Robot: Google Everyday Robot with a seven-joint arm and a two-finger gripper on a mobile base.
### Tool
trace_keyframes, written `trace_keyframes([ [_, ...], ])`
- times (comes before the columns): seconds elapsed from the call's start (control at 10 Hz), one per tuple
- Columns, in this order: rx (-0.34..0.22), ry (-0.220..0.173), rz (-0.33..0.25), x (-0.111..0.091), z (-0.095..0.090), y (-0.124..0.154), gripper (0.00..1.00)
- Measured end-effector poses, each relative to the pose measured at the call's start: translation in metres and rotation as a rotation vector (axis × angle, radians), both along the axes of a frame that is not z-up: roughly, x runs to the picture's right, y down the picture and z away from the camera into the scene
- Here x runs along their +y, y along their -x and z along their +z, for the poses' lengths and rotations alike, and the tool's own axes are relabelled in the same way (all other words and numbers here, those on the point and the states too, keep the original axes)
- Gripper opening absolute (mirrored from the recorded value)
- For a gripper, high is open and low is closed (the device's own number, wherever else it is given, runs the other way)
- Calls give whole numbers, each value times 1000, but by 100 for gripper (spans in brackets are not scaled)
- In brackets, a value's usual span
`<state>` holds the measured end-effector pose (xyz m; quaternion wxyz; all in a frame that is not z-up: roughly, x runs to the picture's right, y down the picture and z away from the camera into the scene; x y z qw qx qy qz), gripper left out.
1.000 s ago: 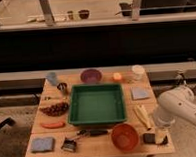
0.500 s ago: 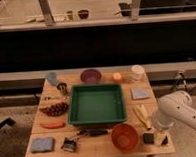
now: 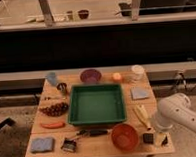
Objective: Place eraser in tray
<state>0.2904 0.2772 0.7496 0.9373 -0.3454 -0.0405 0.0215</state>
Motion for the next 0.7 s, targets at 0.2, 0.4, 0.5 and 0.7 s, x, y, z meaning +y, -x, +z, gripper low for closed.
trace_keyframes([
  [0.2, 28, -18, 33, 0, -13, -18, 80],
  [0.4, 38, -28, 43, 3, -21, -27, 80],
  [0.5, 39, -26, 42, 7, -22, -30, 80],
  [0.7, 23, -16, 24, 23, -15, -31, 80],
])
